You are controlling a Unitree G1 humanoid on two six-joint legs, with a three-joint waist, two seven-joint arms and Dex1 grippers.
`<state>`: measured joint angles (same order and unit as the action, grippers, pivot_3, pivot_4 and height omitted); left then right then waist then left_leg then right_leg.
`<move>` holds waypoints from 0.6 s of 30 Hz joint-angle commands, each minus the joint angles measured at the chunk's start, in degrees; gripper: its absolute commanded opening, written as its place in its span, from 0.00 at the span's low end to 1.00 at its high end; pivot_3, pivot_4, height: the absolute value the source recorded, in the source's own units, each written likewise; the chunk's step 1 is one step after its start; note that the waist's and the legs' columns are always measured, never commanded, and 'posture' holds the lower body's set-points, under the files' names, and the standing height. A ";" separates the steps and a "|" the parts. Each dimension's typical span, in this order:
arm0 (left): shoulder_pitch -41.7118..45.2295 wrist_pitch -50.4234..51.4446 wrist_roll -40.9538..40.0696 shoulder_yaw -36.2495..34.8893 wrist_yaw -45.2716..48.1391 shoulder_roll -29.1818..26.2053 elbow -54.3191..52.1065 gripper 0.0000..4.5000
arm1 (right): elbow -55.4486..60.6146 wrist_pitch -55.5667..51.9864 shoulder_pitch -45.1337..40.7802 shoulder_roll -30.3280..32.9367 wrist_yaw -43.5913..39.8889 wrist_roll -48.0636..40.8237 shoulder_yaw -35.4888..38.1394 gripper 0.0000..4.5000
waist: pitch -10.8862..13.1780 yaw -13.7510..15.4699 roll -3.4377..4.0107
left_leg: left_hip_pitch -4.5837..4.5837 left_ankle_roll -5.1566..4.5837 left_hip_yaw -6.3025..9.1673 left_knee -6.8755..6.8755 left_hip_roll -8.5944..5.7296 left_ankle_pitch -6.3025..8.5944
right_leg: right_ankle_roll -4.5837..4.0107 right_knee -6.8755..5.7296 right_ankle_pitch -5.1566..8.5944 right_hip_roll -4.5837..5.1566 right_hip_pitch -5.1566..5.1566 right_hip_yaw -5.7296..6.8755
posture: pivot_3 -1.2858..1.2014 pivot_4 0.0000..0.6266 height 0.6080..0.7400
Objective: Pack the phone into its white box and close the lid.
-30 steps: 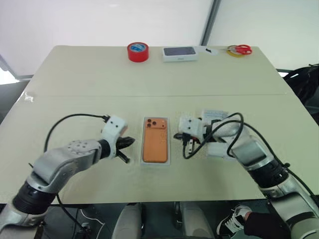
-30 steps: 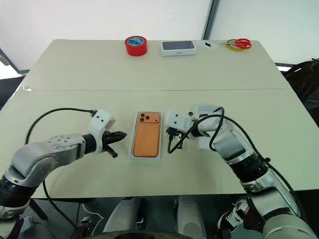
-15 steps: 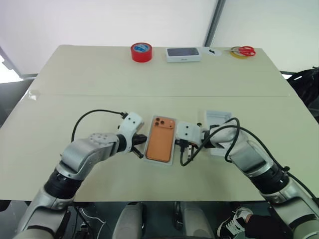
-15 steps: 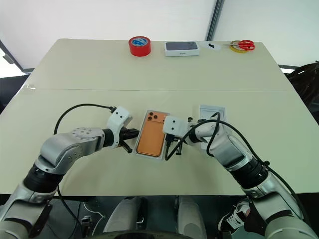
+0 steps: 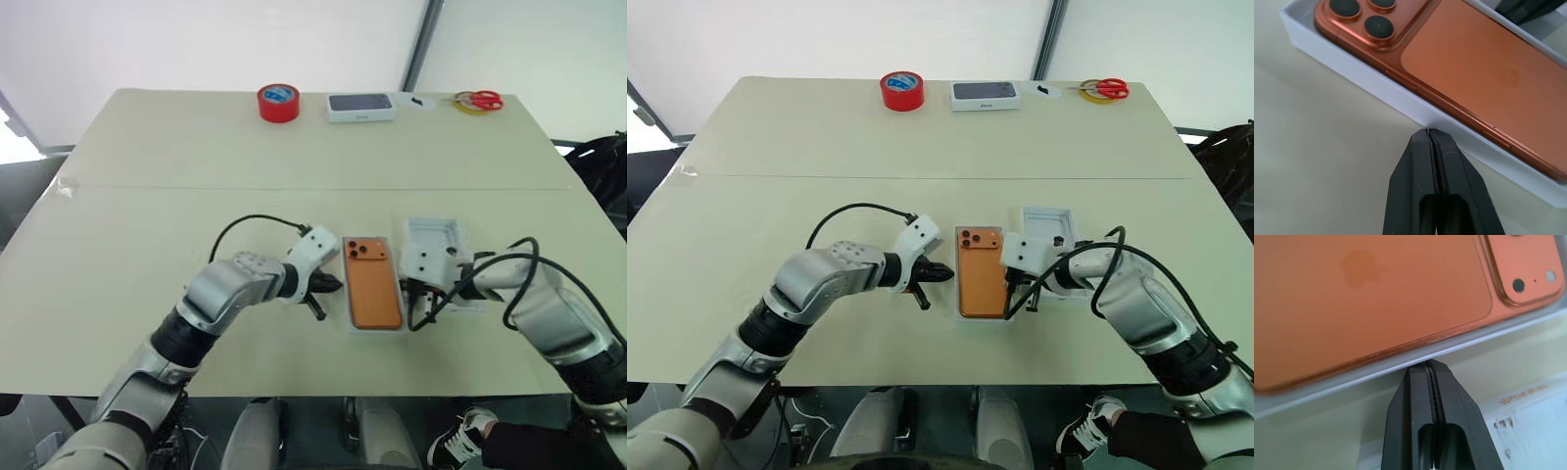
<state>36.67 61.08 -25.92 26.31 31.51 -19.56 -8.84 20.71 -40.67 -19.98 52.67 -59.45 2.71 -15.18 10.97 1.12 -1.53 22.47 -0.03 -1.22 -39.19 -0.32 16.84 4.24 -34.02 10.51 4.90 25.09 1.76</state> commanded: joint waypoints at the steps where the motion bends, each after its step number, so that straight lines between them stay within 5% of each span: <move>1: 0.71 -1.86 -0.11 1.49 2.96 2.89 0.28 0.01 | 3.04 0.59 2.30 0.93 -0.18 -1.58 1.64 0.00 | 0.00 -0.10 -0.01 | -0.01 -0.01 0.00 0.00 0.00 0.00 | 0.00 0.00 0.00 0.00 0.00 0.00 | 0.52 0.24 0.94; 12: -2.09 -0.75 0.53 -1.92 5.36 -0.21 -3.45 0.01 | 1.95 0.03 2.17 3.26 -0.56 -3.40 6.21 0.00 | 0.00 -0.33 0.00 | -0.04 -0.02 0.01 -0.01 0.01 0.01 | 0.03 -0.02 0.02 0.02 -0.01 0.00 | 0.52 0.24 0.94; 15: -4.18 -0.41 0.10 -6.11 5.09 -2.94 -5.63 0.00 | 1.79 -2.27 2.08 6.83 -3.81 -7.13 10.16 0.19 | 0.01 -0.36 0.02 | -0.02 -0.02 0.00 -0.01 0.02 0.01 | 0.03 -0.04 0.01 0.02 0.02 -0.01 | 0.52 0.24 0.94; 18: -6.23 -2.01 0.28 -9.60 4.71 -5.43 -7.35 0.00 | 2.28 -6.39 0.82 7.70 -4.24 -10.74 13.39 0.54 | 0.01 -0.46 0.01 | -0.03 -0.02 0.00 -0.01 0.06 0.01 | 0.03 -0.07 0.02 -0.02 0.04 0.00 | 0.52 0.24 0.94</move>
<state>30.61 60.60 -25.47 19.18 36.27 -24.90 -13.40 21.99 -45.19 -17.60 59.90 -63.42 -5.87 -4.35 10.98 0.66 -1.51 22.44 -0.05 -1.22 -39.20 -0.22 16.86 4.26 -34.08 10.53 4.84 25.13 1.75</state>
